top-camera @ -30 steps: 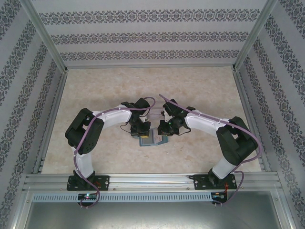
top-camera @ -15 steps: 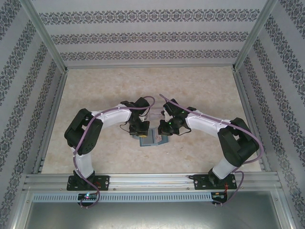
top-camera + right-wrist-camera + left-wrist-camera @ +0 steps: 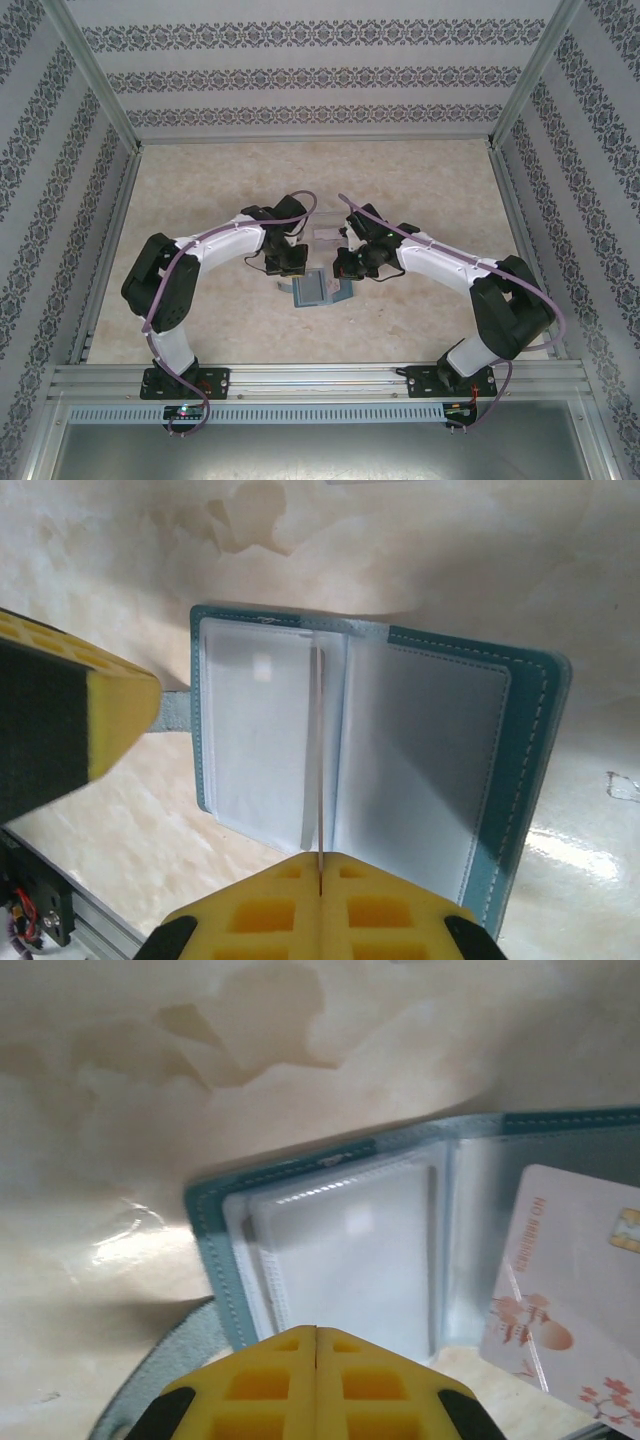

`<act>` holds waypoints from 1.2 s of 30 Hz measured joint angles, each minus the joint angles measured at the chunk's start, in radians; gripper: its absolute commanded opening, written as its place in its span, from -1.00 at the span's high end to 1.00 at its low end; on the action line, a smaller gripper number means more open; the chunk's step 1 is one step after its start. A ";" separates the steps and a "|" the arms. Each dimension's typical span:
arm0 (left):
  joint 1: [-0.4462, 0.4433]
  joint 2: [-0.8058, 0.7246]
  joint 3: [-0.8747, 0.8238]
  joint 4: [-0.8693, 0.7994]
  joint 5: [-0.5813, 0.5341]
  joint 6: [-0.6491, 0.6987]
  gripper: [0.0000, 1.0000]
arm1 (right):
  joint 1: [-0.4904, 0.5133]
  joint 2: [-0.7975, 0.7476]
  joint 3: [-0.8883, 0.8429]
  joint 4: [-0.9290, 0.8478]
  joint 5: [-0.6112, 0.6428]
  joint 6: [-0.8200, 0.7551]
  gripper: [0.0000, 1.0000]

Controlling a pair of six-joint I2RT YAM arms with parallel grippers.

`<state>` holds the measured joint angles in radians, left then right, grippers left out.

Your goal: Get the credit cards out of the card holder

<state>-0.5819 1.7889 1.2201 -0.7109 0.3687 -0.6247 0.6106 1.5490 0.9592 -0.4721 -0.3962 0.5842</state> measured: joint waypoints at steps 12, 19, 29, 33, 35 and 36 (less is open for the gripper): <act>0.019 -0.042 -0.084 0.055 0.021 -0.014 0.96 | -0.019 0.000 0.108 -0.068 0.003 -0.261 0.94; 0.049 -0.079 -0.138 0.102 0.040 -0.034 0.96 | -0.033 0.000 0.198 -0.129 0.042 -0.509 0.96; 0.059 -0.109 -0.177 0.133 0.069 -0.038 0.95 | -0.033 0.005 0.287 -0.230 0.071 -0.956 1.00; 0.063 -0.119 -0.182 0.142 0.071 -0.038 0.95 | -0.033 0.032 0.326 -0.262 0.096 -1.094 1.00; 0.066 -0.126 -0.188 0.144 0.072 -0.038 0.95 | -0.033 0.047 0.340 -0.281 0.109 -1.156 1.00; 0.067 -0.129 -0.191 0.144 0.072 -0.038 0.95 | -0.033 0.054 0.347 -0.290 0.118 -1.184 1.00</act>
<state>-0.5148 1.6596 1.0290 -0.5671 0.4404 -0.6628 0.5777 1.6028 1.3064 -0.7620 -0.2783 -0.5995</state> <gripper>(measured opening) 0.051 0.049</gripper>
